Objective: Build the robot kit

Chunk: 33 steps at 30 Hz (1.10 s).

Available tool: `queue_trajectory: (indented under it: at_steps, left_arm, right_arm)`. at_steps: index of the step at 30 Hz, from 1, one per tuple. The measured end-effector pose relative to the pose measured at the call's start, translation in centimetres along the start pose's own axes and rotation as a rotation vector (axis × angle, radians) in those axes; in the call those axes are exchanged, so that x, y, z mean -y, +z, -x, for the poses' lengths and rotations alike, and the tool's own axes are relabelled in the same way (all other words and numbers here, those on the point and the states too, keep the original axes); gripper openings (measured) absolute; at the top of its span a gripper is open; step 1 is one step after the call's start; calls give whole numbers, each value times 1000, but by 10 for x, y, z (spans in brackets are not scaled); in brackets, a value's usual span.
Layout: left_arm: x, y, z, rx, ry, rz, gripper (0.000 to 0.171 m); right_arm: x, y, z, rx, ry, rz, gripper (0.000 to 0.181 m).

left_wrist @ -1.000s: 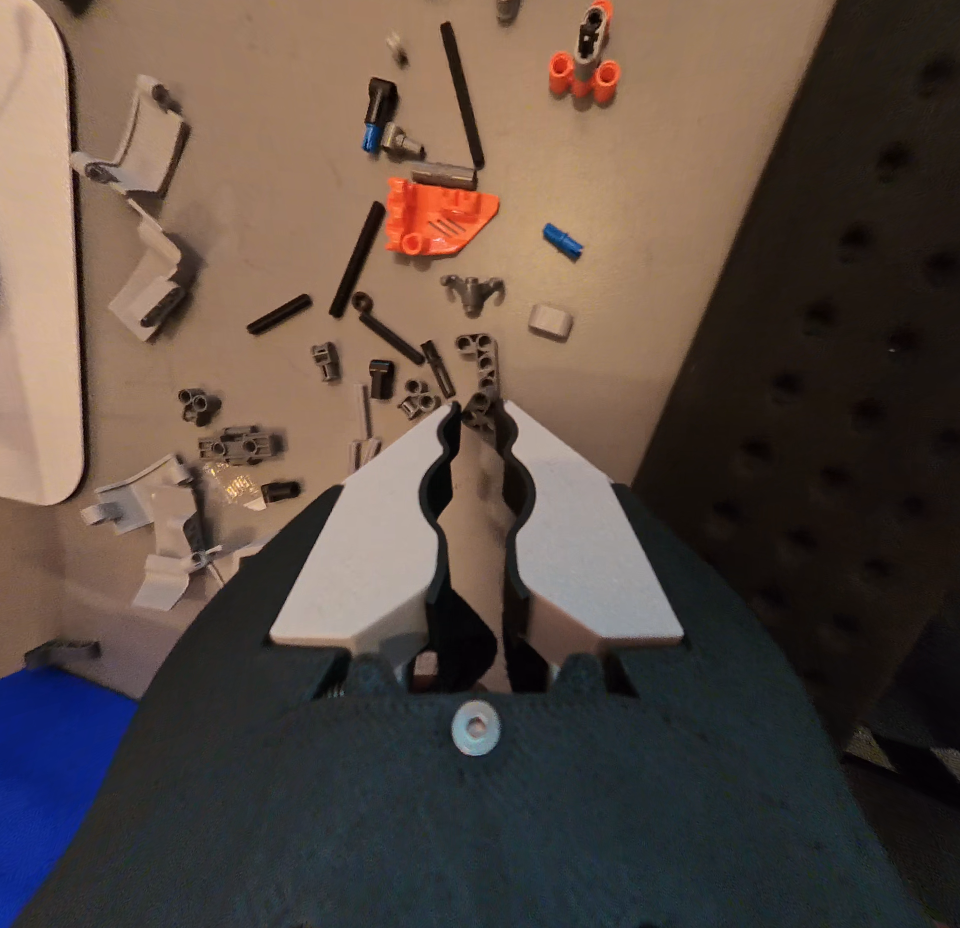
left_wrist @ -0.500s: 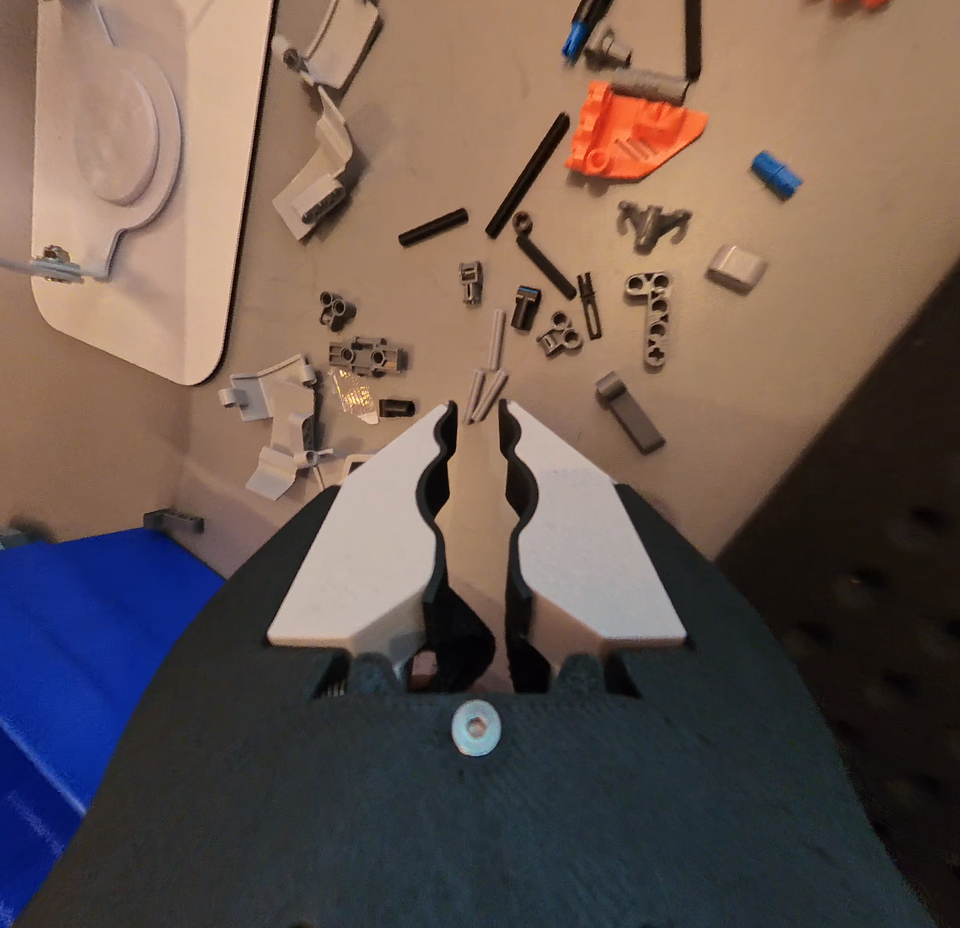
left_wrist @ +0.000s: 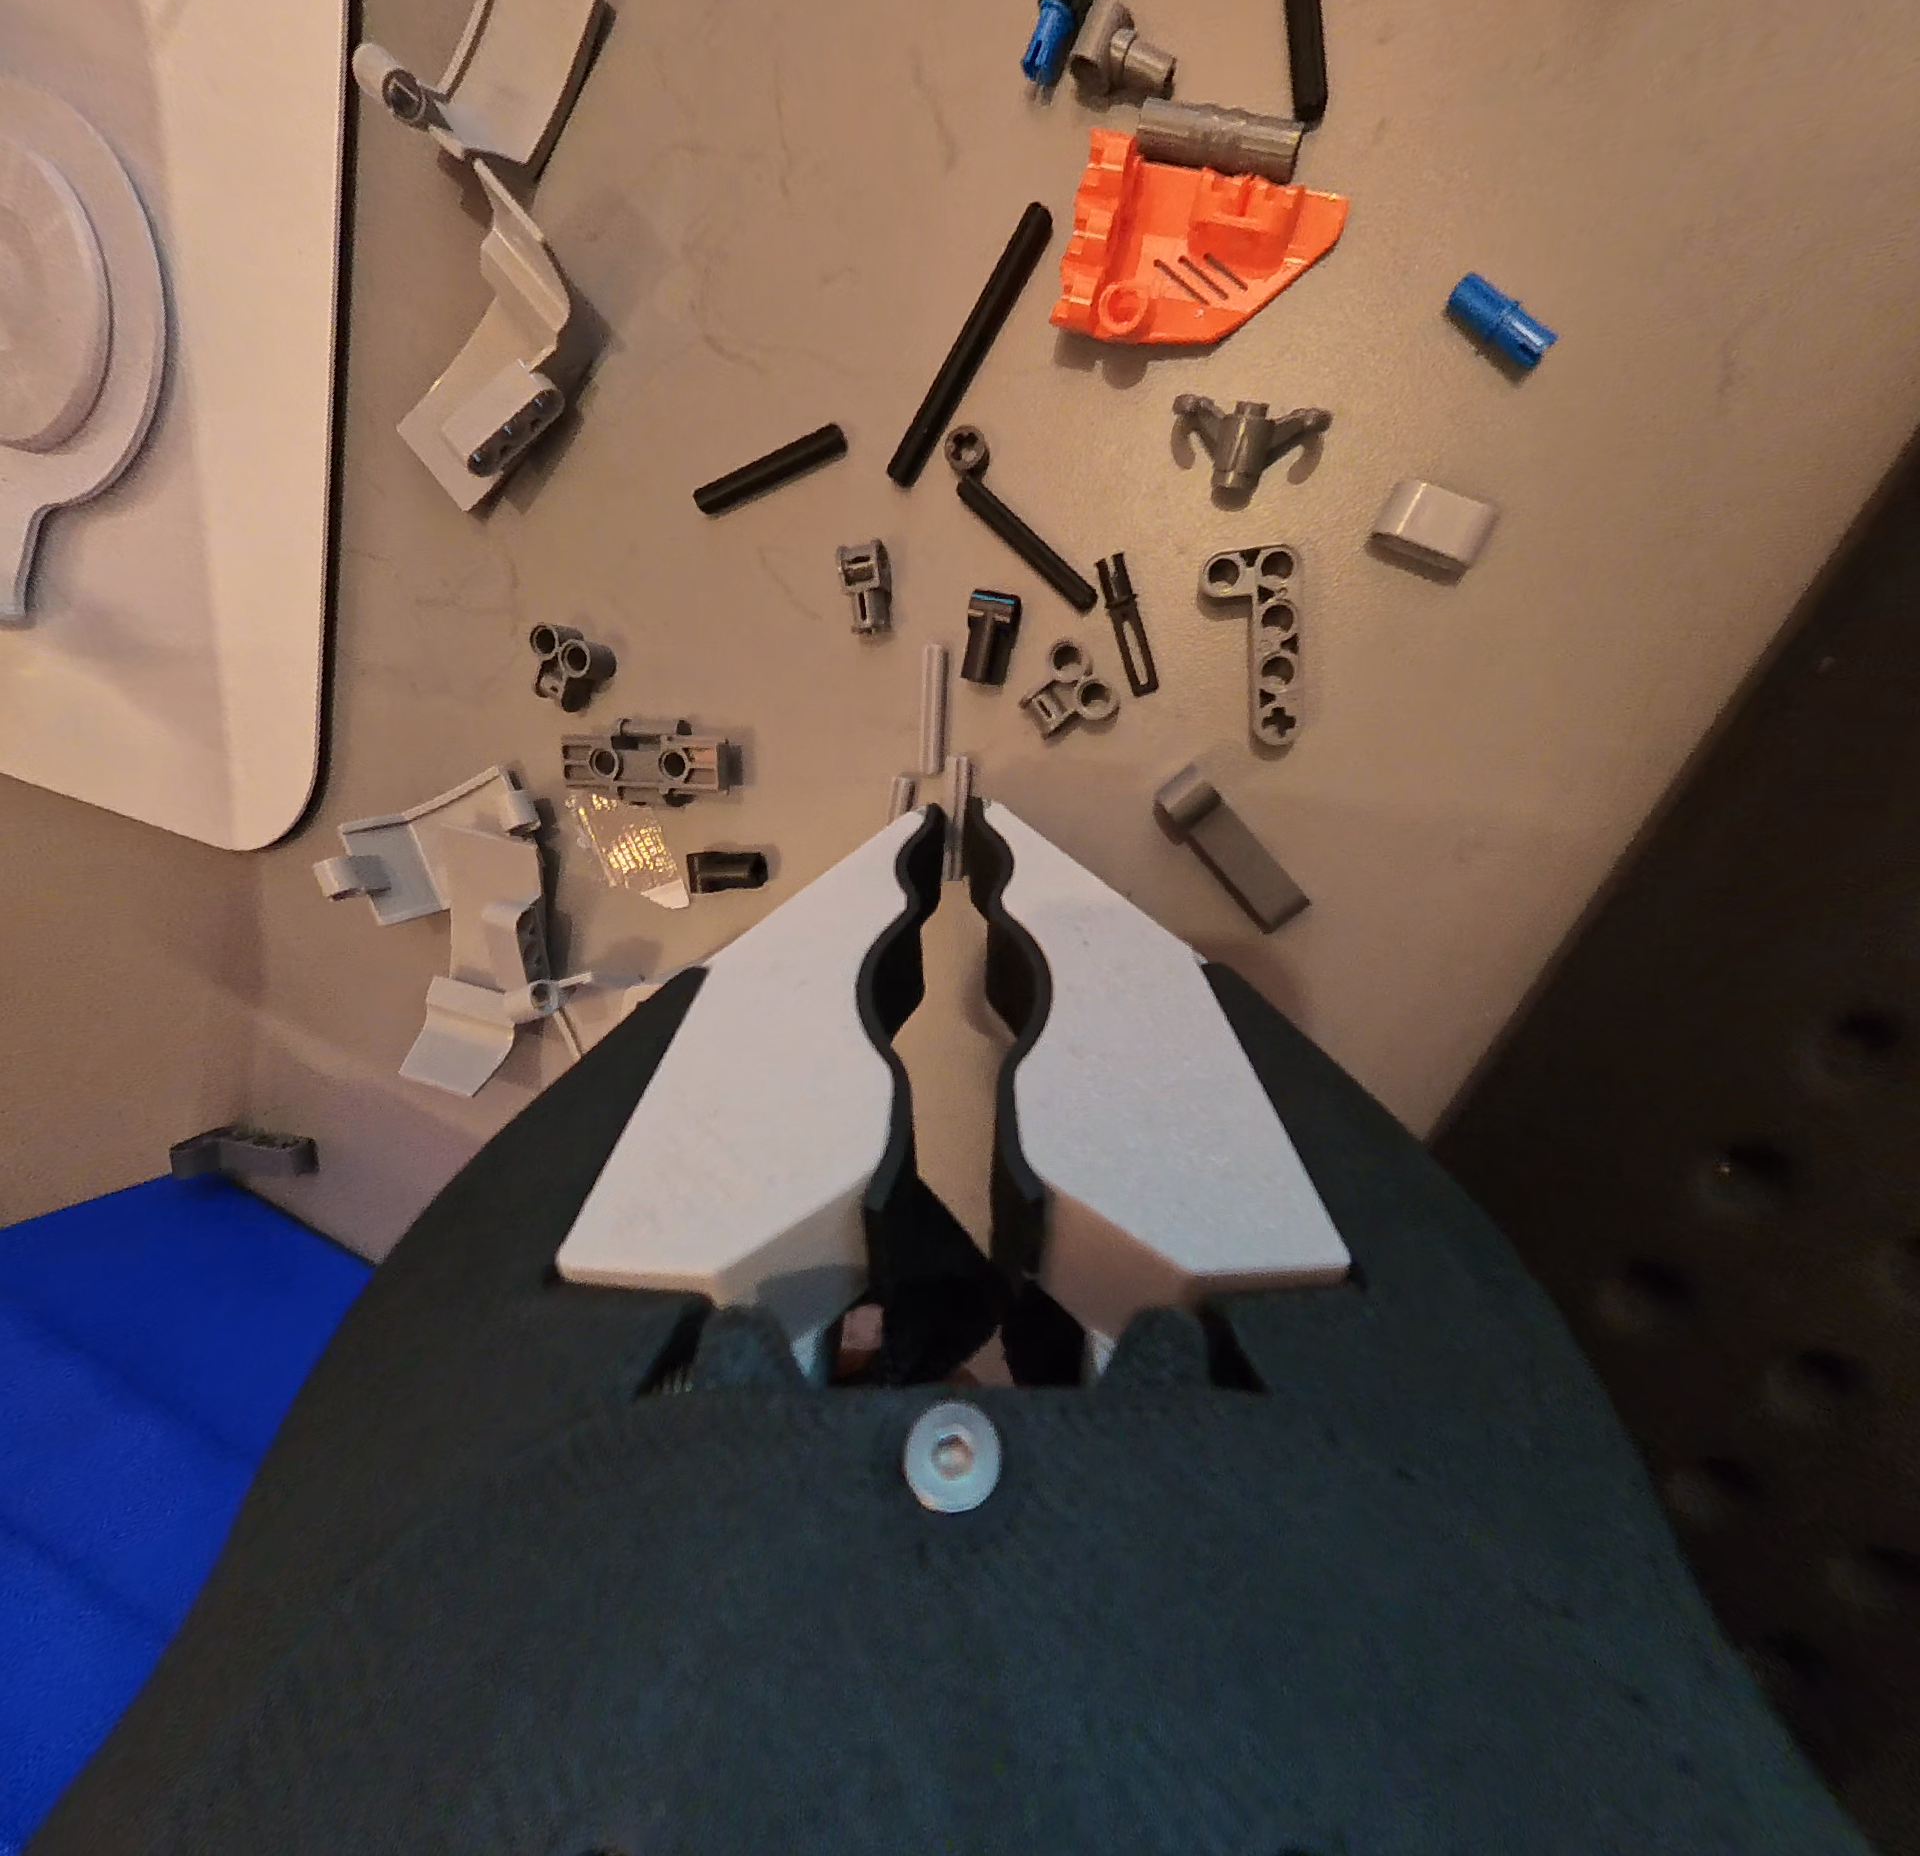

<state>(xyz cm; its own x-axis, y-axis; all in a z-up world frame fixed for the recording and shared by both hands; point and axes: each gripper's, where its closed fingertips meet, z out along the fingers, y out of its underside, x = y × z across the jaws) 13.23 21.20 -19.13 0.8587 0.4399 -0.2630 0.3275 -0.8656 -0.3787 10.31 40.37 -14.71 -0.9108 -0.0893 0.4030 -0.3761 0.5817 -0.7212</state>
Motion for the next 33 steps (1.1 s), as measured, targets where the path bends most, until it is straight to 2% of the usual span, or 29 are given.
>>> queue_trajectory:
  at_steps: [5,10,13,18,22,29,33]
  left_arm:
    - [8,2,-4,5,-23,-58,2]
    - [26,-9,-3,40,-44,-176,2]
    - [57,-20,0,97,11,-267,1]
    - [128,-36,-4,162,117,-471,1]
    - [166,-34,-15,198,155,-605,1]
    - [168,-26,-12,342,247,-619,1]
    - [171,-27,-14,357,277,-639,1]
  right_arm:
    - [1,0,1,-2,-5,-1,11]
    - [14,0,2,-4,8,-44,11]
    - [29,-1,5,1,26,-92,11]
    - [54,-2,5,-13,82,-185,12]
    - [55,-3,-3,-60,85,-195,14]
    - [60,-6,-10,-65,156,-257,17]
    - [61,-4,-10,-64,167,-268,15]
